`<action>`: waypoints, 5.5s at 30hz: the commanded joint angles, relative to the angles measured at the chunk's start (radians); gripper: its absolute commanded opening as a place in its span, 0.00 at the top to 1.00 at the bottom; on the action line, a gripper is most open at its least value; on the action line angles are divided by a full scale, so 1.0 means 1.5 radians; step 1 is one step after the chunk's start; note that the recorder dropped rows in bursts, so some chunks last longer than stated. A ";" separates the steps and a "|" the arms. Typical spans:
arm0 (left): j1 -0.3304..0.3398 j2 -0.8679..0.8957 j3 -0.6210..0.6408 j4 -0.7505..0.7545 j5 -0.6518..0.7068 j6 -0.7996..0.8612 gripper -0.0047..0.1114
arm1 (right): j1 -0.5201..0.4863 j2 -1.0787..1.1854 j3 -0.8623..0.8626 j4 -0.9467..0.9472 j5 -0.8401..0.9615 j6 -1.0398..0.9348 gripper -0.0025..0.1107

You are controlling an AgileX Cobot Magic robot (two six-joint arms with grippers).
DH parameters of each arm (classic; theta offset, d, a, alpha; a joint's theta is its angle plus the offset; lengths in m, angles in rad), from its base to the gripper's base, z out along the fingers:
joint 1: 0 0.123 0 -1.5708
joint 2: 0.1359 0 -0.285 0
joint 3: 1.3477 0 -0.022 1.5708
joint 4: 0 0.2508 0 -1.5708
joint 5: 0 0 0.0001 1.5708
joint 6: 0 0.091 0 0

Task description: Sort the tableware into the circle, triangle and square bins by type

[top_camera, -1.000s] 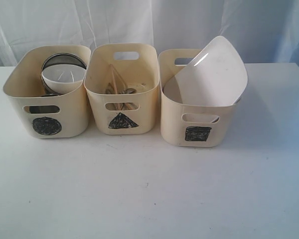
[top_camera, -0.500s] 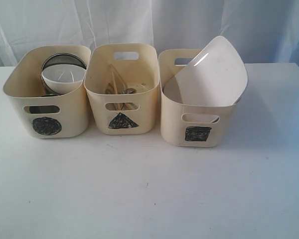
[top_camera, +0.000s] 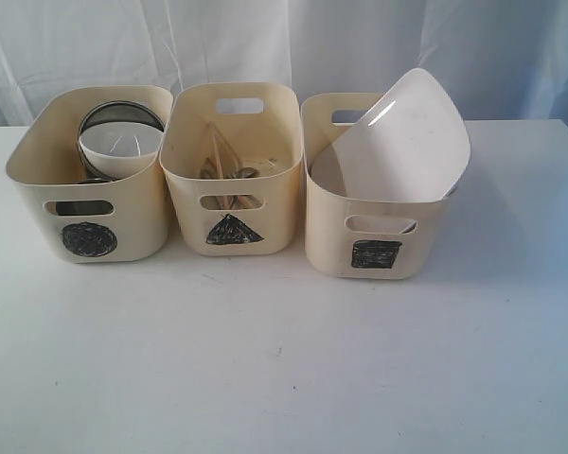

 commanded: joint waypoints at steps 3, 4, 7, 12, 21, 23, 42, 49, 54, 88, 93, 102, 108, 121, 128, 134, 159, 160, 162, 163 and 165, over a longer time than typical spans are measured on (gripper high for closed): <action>-0.004 -0.003 0.003 -0.007 -0.002 -0.002 0.96 | 0.000 -0.004 0.001 -0.203 0.013 0.155 0.98; -0.004 -0.003 0.003 -0.007 -0.002 -0.002 0.96 | 0.000 -0.004 0.001 -0.211 0.019 0.168 0.98; -0.004 -0.003 0.003 -0.007 -0.002 -0.002 0.96 | 0.000 -0.004 0.001 -0.219 0.026 0.147 0.98; -0.004 -0.003 0.003 -0.007 -0.002 -0.002 0.96 | 0.000 -0.004 0.001 -0.216 0.069 0.136 0.98; -0.004 -0.003 0.003 -0.007 -0.002 -0.002 0.96 | 0.000 -0.004 0.001 -0.218 0.156 0.069 0.98; -0.004 -0.003 0.003 -0.007 -0.002 -0.002 0.96 | 0.000 -0.004 0.001 -0.210 0.157 0.069 0.98; -0.004 -0.003 0.003 -0.007 -0.002 -0.002 0.96 | 0.000 -0.004 0.001 -0.203 0.168 -0.036 0.98; -0.004 -0.003 0.003 -0.007 -0.002 -0.002 0.96 | 0.000 -0.004 0.001 -0.203 0.172 -0.066 0.98; -0.004 -0.003 0.003 -0.007 -0.002 -0.002 0.96 | 0.000 -0.004 0.001 -0.203 0.172 -0.066 0.98; -0.004 -0.003 0.003 -0.007 -0.002 -0.002 0.96 | 0.000 -0.004 0.001 -0.202 0.168 -0.061 0.98; -0.004 -0.003 0.003 -0.007 -0.002 -0.002 0.96 | 0.000 -0.004 0.001 -0.202 0.168 -0.061 0.98; -0.004 -0.003 0.003 -0.007 -0.002 -0.002 0.96 | -0.006 -0.012 0.001 -0.202 0.168 -0.061 0.98; -0.004 -0.003 0.003 -0.007 -0.002 -0.002 0.96 | -0.068 -0.025 0.001 -0.202 0.168 -0.061 0.98; -0.004 -0.003 0.003 -0.007 -0.002 -0.002 0.96 | -0.178 -0.032 0.001 -0.202 0.169 -0.061 0.98; -0.004 -0.003 0.003 -0.007 -0.002 -0.002 0.96 | -0.203 -0.032 0.001 -0.202 0.169 -0.061 0.98; -0.004 -0.003 0.003 -0.007 -0.002 -0.002 0.96 | -0.202 -0.032 0.001 -0.202 0.170 -0.061 0.98; -0.024 -0.003 0.003 -0.007 -0.002 -0.002 0.96 | -0.214 -0.032 0.001 -0.202 0.170 -0.061 0.98; -0.024 -0.003 0.003 -0.007 -0.002 -0.002 0.96 | -0.213 -0.032 0.001 -0.202 0.170 -0.061 0.98; -0.024 -0.003 0.003 -0.007 -0.002 -0.002 0.96 | -0.213 -0.032 0.001 -0.202 0.170 -0.061 0.98; -0.024 -0.003 0.003 -0.007 -0.002 -0.002 0.96 | -0.213 -0.032 0.001 -0.202 0.170 -0.061 0.98; -0.024 -0.003 0.003 -0.007 -0.002 -0.002 0.96 | -0.213 -0.032 0.001 -0.202 0.170 -0.061 0.98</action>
